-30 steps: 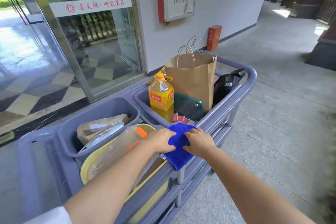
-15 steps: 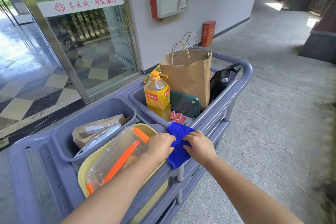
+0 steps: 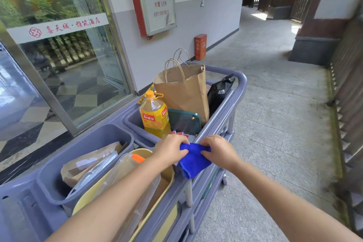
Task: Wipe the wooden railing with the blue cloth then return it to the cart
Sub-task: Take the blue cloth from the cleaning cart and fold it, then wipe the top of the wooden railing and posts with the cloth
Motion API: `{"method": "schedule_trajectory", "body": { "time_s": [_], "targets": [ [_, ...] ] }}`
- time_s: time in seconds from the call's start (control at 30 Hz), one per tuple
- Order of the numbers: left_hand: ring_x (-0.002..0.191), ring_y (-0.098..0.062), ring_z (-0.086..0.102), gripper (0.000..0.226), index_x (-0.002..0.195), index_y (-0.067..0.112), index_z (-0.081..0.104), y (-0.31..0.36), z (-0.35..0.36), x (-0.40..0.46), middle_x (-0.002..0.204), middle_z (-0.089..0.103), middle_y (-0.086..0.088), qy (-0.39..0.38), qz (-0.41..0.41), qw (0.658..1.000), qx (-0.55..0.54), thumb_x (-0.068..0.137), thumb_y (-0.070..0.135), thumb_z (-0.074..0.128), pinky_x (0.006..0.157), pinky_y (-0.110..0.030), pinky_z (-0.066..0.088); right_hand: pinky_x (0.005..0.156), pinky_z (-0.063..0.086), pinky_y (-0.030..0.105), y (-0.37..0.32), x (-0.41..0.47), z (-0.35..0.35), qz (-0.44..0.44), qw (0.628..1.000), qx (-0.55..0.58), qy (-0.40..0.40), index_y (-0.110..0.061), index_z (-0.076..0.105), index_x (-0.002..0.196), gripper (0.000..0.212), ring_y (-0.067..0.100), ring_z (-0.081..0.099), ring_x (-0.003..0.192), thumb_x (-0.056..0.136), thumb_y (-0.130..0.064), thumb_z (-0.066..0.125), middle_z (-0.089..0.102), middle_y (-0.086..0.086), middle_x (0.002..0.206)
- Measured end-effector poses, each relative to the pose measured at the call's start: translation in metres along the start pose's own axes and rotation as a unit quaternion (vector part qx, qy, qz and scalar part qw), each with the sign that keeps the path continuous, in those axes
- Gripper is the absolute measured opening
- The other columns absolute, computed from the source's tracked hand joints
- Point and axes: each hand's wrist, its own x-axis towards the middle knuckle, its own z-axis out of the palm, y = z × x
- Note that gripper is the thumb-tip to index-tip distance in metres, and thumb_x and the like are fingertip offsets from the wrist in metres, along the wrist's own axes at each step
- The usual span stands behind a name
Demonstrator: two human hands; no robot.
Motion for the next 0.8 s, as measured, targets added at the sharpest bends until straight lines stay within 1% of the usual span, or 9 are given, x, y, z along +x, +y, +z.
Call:
{"method": "schedule_trajectory", "body": {
  "time_s": [0.1,0.2,0.27,0.37,0.53,0.6,0.7,0.73,0.8],
  "targets": [
    [0.097,-0.019,0.059,0.021,0.095,0.028,0.066,0.034,-0.015,0.019,0.103,0.069,0.004,-0.009,0.046,0.998,-0.028,0.077,0.025,0.057,0.075,-0.035,0.052,0.074,0.048,0.032,0.014,-0.010,-0.044,0.035,0.999,0.005,0.030,-0.017,0.068,0.091,0.020,0.024,0.061,0.088,0.073,-0.014,0.062,0.070,0.006,0.089],
    [0.095,-0.020,0.061,0.021,0.094,0.025,0.068,0.079,-0.019,0.039,0.101,0.070,0.002,-0.026,0.098,0.993,-0.063,0.075,0.022,0.059,0.079,-0.037,0.052,0.079,0.051,0.034,0.032,-0.034,-0.088,0.090,0.994,-0.003,0.063,-0.019,0.068,0.096,0.024,0.022,0.062,0.090,0.073,-0.015,0.064,0.072,0.003,0.096],
    [0.094,-0.020,0.062,0.021,0.092,0.023,0.069,0.114,-0.018,0.051,0.098,0.071,0.002,-0.045,0.137,0.986,-0.087,0.073,0.018,0.060,0.081,-0.037,0.053,0.079,0.052,0.037,0.045,-0.056,-0.116,0.127,0.989,-0.019,0.077,-0.020,0.068,0.094,0.021,0.023,0.062,0.088,0.073,-0.017,0.063,0.072,0.002,0.094],
    [0.090,-0.019,0.064,0.022,0.089,0.025,0.069,0.173,-0.012,0.064,0.094,0.073,0.003,-0.080,0.200,0.971,-0.104,0.072,0.017,0.059,0.080,-0.038,0.053,0.075,0.052,0.038,0.065,-0.102,-0.158,0.193,0.975,-0.043,0.099,-0.022,0.067,0.087,0.016,0.021,0.059,0.081,0.073,-0.019,0.061,0.071,0.001,0.088],
    [0.077,-0.022,0.069,0.020,0.081,0.028,0.067,0.286,0.002,0.067,0.087,0.071,0.004,-0.139,0.309,0.929,-0.149,0.069,0.016,0.057,0.072,-0.043,0.057,0.076,0.052,0.038,0.089,-0.194,-0.220,0.292,0.937,-0.090,0.171,-0.019,0.069,0.088,0.017,0.021,0.060,0.082,0.073,-0.019,0.060,0.071,0.002,0.086],
    [0.081,-0.020,0.067,0.019,0.081,0.025,0.068,0.329,0.009,0.061,0.087,0.072,0.001,-0.144,0.351,0.911,-0.159,0.069,0.014,0.058,0.074,-0.038,0.056,0.076,0.052,0.037,0.095,-0.232,-0.240,0.326,0.919,-0.107,0.193,-0.018,0.069,0.087,0.017,0.022,0.061,0.084,0.073,-0.019,0.059,0.071,0.002,0.086],
    [0.083,-0.015,0.065,0.019,0.084,0.023,0.069,0.390,0.019,0.048,0.087,0.073,0.002,-0.159,0.410,0.883,-0.165,0.070,0.014,0.060,0.071,-0.026,0.052,0.076,0.052,0.036,0.103,-0.283,-0.269,0.373,0.893,-0.116,0.224,-0.021,0.070,0.087,0.018,0.022,0.062,0.085,0.072,-0.019,0.061,0.071,0.001,0.087],
    [0.083,-0.014,0.064,0.019,0.084,0.024,0.069,0.410,0.022,0.045,0.087,0.072,0.004,-0.163,0.427,0.874,-0.162,0.070,0.015,0.060,0.071,-0.026,0.051,0.077,0.052,0.037,0.105,-0.298,-0.279,0.386,0.884,-0.119,0.236,-0.021,0.070,0.087,0.019,0.022,0.062,0.086,0.071,-0.019,0.061,0.072,0.002,0.089],
    [0.084,-0.016,0.064,0.019,0.084,0.026,0.068,0.446,0.028,0.037,0.087,0.071,0.004,-0.174,0.460,0.856,-0.163,0.070,0.017,0.060,0.075,-0.031,0.054,0.079,0.052,0.037,0.109,-0.328,-0.295,0.409,0.867,-0.133,0.251,-0.019,0.070,0.090,0.020,0.022,0.063,0.088,0.072,-0.019,0.062,0.073,0.004,0.092]
  ]
}}
